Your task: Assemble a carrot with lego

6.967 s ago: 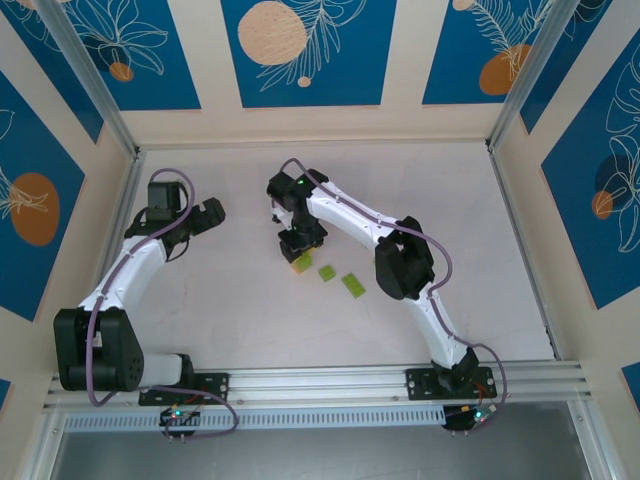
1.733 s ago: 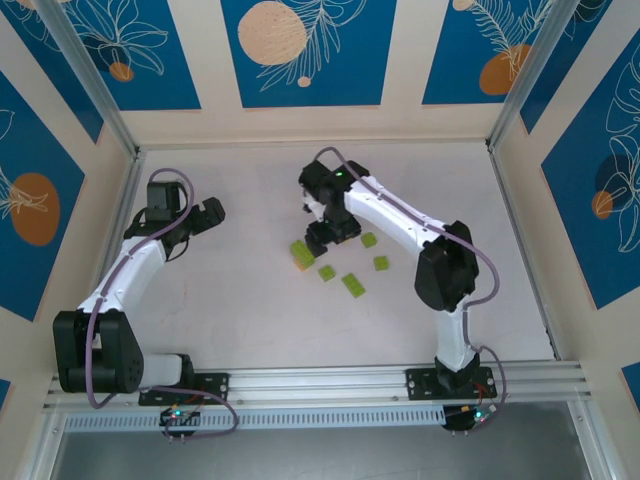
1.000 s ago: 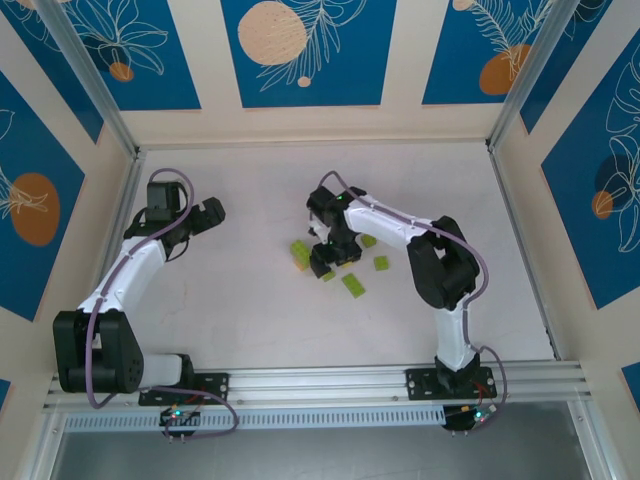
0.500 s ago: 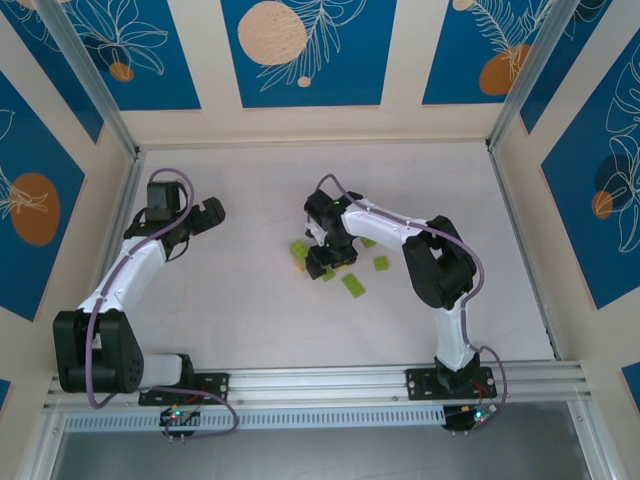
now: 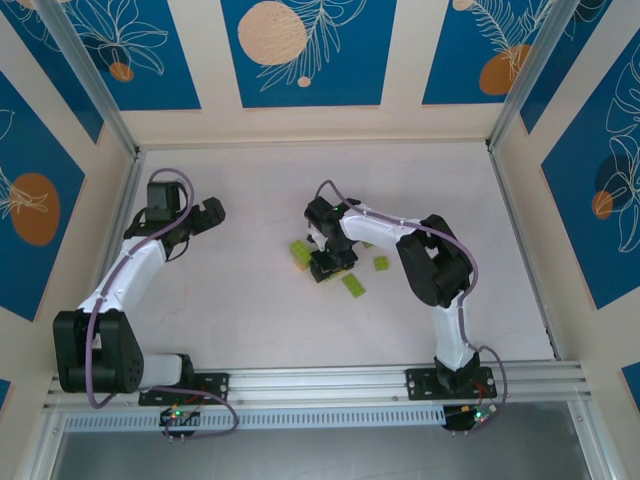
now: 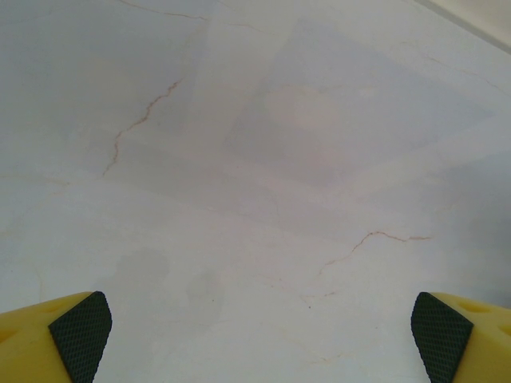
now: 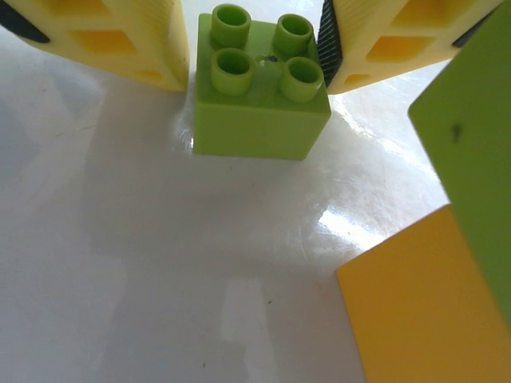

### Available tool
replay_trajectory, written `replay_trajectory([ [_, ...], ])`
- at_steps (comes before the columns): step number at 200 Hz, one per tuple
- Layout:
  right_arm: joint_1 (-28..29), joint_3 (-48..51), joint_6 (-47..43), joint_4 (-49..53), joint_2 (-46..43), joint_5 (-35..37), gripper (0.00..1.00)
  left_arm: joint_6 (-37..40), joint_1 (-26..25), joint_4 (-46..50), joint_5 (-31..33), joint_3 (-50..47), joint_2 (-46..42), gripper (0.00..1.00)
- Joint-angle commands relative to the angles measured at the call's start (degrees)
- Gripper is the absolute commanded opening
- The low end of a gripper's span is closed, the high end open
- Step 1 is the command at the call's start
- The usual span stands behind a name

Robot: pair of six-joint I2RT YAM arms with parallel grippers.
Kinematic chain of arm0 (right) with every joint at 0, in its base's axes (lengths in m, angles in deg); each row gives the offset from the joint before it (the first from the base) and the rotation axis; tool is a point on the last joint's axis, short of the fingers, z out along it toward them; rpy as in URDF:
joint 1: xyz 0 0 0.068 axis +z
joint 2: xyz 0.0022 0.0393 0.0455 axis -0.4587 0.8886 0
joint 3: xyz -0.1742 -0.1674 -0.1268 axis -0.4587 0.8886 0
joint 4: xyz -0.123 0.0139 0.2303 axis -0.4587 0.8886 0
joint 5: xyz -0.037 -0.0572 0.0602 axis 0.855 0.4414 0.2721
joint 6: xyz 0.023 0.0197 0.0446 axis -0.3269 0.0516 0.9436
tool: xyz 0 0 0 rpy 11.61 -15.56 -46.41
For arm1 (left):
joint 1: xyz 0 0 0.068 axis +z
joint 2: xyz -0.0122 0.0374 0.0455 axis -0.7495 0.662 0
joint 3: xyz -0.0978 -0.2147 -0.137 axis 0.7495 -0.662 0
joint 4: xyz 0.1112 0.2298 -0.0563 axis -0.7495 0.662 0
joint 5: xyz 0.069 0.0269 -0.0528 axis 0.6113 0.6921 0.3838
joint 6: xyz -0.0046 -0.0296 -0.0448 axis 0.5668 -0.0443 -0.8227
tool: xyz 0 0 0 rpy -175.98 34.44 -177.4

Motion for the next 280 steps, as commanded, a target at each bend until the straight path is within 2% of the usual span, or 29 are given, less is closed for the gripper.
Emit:
replay_trajectory([
  [1,-0.19,0.58,-0.01,0.35,-0.44,0.29,0.44,0.33,0.78,0.34,-1.08,0.34,-0.39,0.99],
  [82,-0.16,-0.26,-0.43,9.2,-7.8,5.0,0.4,0.19,0.78,0.21,-1.61,0.32,-0.35,0.99],
  [123,-0.13,-4.98,-1.29,13.99,-9.96,5.34,0.39,0.2,0.78,0.22,-1.52,0.34,-0.6,0.99],
  [153,0.54,-12.42,-3.13,17.23,-7.61,4.05,0.38,0.23,0.78,0.23,-1.61,0.34,-0.75,0.99],
  [218,2.46,-32.73,-7.15,25.43,4.57,2.48,0.38,0.22,0.78,0.57,-1.46,0.23,-1.31,0.99],
  [280,3.89,-37.18,-7.7,26.47,9.12,1.62,0.38,0.35,0.78,0.6,-1.26,0.25,-1.46,0.99],
])
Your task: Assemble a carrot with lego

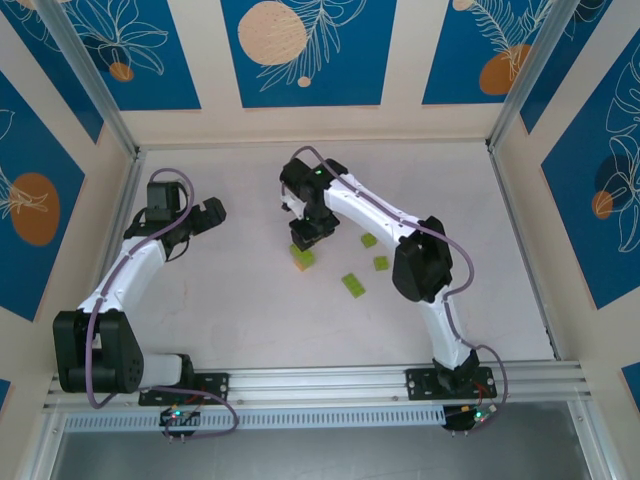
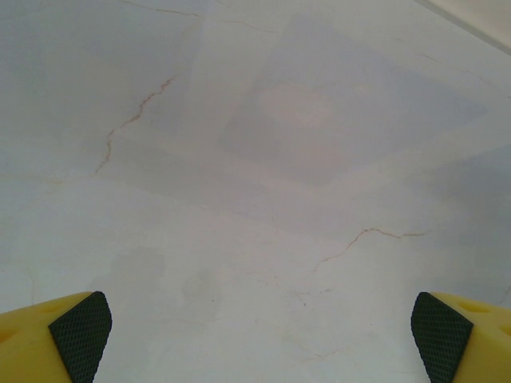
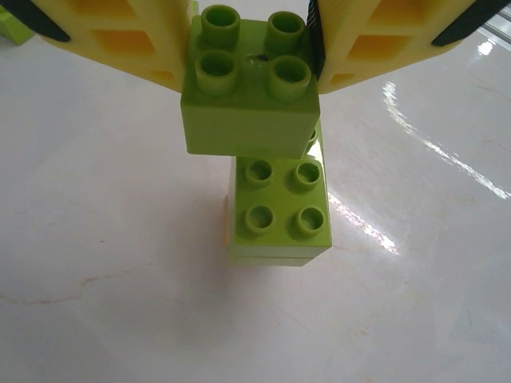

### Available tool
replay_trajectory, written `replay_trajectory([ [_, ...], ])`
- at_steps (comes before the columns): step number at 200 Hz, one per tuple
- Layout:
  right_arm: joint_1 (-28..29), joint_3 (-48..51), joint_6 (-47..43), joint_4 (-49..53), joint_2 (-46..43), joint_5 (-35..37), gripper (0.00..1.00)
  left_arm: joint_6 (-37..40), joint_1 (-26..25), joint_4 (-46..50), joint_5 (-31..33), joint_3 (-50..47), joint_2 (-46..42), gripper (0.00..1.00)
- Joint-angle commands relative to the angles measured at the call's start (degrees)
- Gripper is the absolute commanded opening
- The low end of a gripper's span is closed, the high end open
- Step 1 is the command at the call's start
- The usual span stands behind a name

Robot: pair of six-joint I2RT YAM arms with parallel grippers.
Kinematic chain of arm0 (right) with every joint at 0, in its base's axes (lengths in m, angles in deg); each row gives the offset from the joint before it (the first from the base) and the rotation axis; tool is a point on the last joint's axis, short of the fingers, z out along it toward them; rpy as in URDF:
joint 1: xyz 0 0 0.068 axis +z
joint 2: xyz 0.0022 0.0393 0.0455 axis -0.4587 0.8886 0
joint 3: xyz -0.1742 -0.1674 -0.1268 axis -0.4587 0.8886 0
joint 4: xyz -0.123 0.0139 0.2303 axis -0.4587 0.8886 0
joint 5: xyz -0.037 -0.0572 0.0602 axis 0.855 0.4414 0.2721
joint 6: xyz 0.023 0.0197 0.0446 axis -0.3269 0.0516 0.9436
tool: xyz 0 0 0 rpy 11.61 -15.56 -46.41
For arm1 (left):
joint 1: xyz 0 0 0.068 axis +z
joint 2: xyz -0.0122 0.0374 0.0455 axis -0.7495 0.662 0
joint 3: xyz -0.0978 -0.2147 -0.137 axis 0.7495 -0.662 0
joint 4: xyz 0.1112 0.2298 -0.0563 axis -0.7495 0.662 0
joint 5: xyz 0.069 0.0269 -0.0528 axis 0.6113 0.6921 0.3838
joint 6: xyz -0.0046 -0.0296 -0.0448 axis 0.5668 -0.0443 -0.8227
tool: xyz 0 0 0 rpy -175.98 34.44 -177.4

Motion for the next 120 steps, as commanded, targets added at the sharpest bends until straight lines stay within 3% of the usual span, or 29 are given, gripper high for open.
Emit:
replay_trajectory([
  [1,0.63,-2.07,-0.96,2.78,0.61,-2.08,0.38,0.35,0.78,0.54,-0.36,0.25,-1.46,0.99],
  [120,1.25,-3.42,-0.53,2.09,3.48,-2.89,0.38,0.35,0.78,0.42,-0.41,0.25,-1.13,0.99],
])
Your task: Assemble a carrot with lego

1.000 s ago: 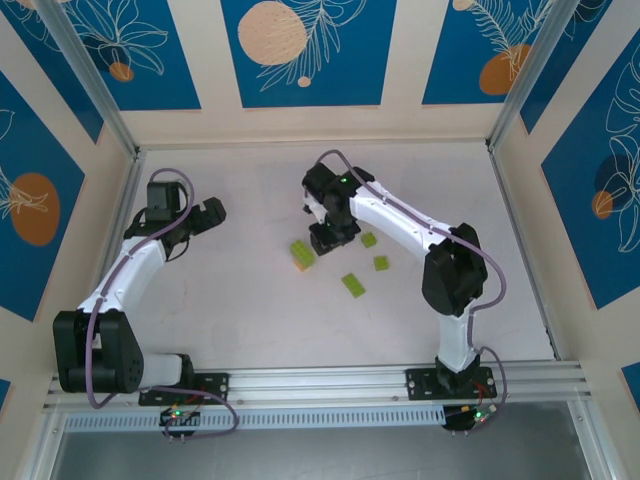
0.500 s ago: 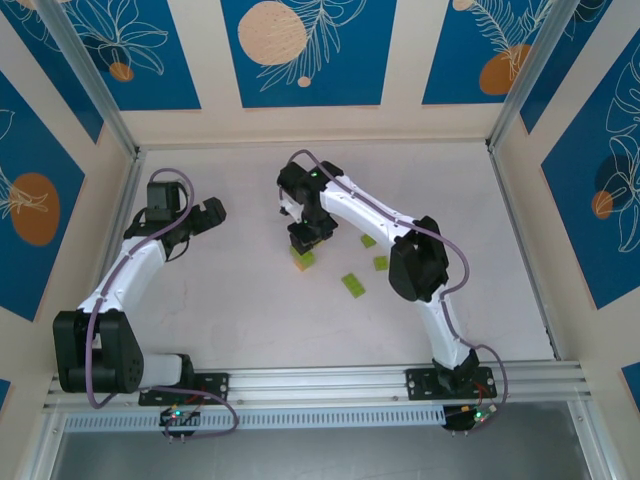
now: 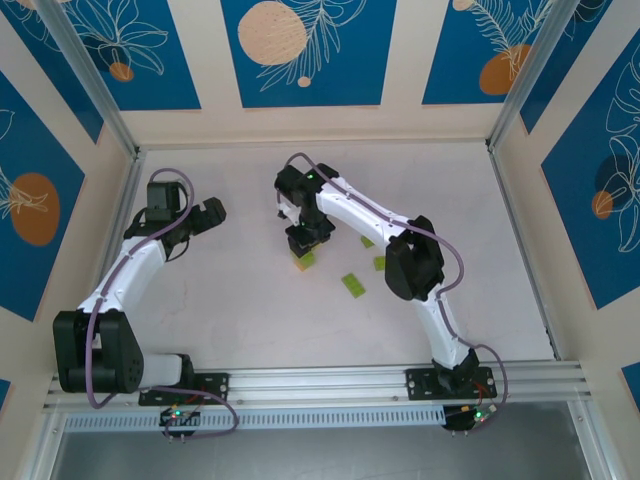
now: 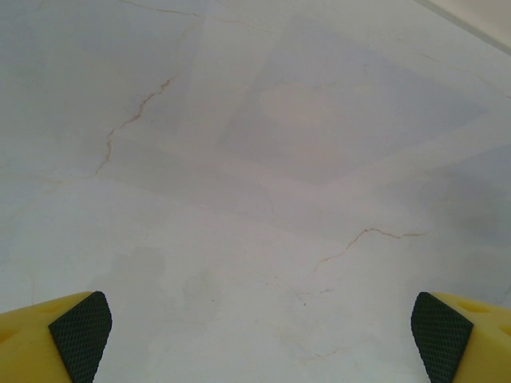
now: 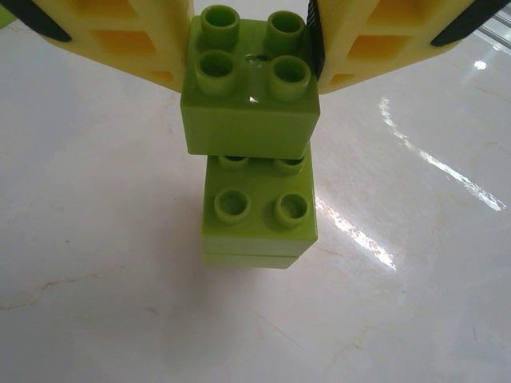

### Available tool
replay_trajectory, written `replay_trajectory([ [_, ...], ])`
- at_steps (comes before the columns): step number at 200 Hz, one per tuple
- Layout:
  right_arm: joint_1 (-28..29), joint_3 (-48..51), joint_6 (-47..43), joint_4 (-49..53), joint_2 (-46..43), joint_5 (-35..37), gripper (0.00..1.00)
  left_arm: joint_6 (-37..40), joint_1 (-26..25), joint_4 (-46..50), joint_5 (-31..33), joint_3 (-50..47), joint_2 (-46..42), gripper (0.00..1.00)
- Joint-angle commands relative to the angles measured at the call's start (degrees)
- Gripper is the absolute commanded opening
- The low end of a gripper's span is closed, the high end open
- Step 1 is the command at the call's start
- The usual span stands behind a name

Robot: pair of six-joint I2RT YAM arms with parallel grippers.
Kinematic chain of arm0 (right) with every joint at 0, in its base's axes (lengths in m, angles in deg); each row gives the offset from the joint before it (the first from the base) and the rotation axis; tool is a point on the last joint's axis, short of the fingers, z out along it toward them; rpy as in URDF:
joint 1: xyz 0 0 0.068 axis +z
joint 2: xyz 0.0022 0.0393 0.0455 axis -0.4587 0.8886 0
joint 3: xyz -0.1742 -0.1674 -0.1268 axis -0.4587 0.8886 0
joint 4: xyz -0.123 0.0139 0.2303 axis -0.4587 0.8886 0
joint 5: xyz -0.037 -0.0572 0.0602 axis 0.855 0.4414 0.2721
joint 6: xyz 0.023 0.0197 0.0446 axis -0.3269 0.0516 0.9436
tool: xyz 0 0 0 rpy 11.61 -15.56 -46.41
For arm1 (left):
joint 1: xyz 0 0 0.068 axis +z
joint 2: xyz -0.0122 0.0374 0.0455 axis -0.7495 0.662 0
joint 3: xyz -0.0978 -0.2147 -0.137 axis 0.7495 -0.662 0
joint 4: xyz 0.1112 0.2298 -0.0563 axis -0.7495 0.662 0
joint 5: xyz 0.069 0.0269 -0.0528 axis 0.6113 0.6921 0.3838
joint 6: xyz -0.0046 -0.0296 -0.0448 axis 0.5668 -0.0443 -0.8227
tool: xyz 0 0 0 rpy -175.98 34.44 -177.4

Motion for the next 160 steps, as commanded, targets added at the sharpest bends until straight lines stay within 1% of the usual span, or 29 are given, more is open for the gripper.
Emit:
replay_trajectory([
  [1,0.62,-2.07,-0.54,1.33,1.24,-1.92,0.38,0.31,0.73,0.41,-0.41,0.25,-1.12,0.99],
  [98,0.96,-3.74,-0.79,2.86,3.36,-2.08,0.37,0.3,0.77,0.27,-0.3,0.25,-0.99,0.99],
  [160,1.84,-4.59,-1.32,5.49,5.3,0.42,0.38,0.33,0.77,0.23,-0.32,0.13,-0.99,0.99],
])
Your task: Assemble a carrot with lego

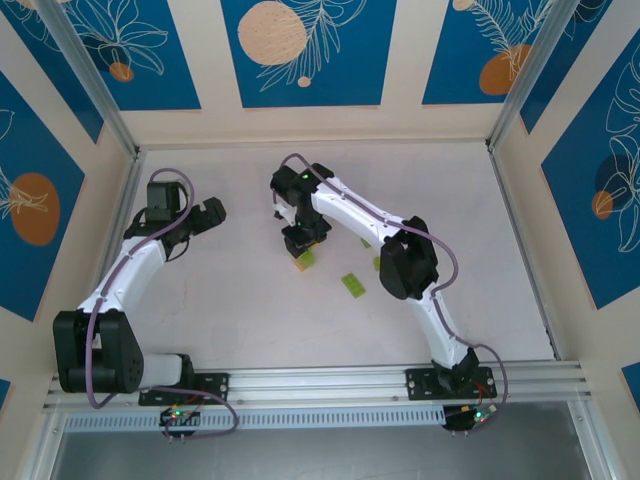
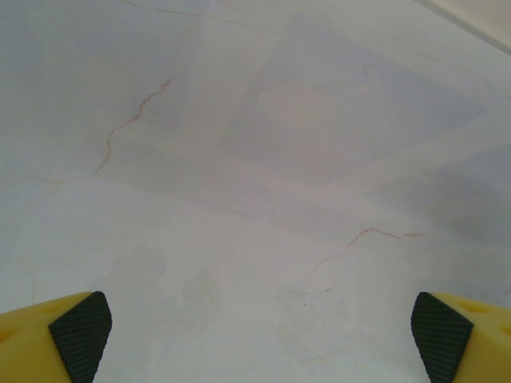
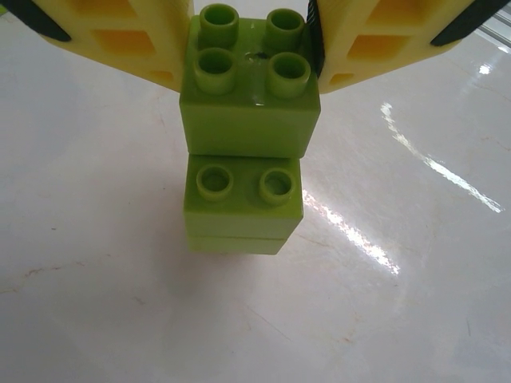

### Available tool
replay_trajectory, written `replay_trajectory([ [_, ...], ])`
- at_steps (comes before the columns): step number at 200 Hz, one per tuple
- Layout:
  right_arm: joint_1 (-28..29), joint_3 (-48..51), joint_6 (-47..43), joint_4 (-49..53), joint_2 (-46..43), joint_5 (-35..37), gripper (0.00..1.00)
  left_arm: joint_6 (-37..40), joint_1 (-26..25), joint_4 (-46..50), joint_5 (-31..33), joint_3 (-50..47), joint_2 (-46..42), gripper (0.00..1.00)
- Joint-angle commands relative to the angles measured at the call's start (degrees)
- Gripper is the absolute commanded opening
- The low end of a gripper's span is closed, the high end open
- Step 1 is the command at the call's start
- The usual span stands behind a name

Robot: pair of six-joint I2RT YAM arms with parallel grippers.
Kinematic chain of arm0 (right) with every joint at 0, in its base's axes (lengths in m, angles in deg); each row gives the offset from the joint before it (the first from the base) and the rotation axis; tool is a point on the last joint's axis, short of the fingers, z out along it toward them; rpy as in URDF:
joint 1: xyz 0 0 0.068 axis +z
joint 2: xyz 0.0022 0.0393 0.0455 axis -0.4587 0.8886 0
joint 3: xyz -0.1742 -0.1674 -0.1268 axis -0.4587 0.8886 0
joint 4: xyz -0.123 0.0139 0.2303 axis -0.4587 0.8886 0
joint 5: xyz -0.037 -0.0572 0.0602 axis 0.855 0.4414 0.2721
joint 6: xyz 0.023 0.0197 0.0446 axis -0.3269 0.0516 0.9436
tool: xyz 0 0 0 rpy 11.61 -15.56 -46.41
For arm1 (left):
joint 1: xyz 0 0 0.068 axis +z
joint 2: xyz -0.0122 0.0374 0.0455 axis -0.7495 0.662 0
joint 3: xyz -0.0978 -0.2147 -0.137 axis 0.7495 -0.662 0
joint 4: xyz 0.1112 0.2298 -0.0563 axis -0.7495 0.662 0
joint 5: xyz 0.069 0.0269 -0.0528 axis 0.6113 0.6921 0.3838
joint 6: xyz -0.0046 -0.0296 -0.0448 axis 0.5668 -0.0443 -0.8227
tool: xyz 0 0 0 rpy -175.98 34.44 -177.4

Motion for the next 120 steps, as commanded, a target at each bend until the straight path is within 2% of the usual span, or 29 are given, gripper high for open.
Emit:
replay_trajectory([
  [1,1.03,-0.84,-1.23,3.42,2.48,0.29,0.38,0.34,0.77,0.23,-0.34,0.11,-0.96,0.99],
  [120,2.75,-5.94,-3.4,10.17,8.85,2.05,0.37,0.41,0.78,0.21,-0.17,0.03,-1.1,0.99],
])
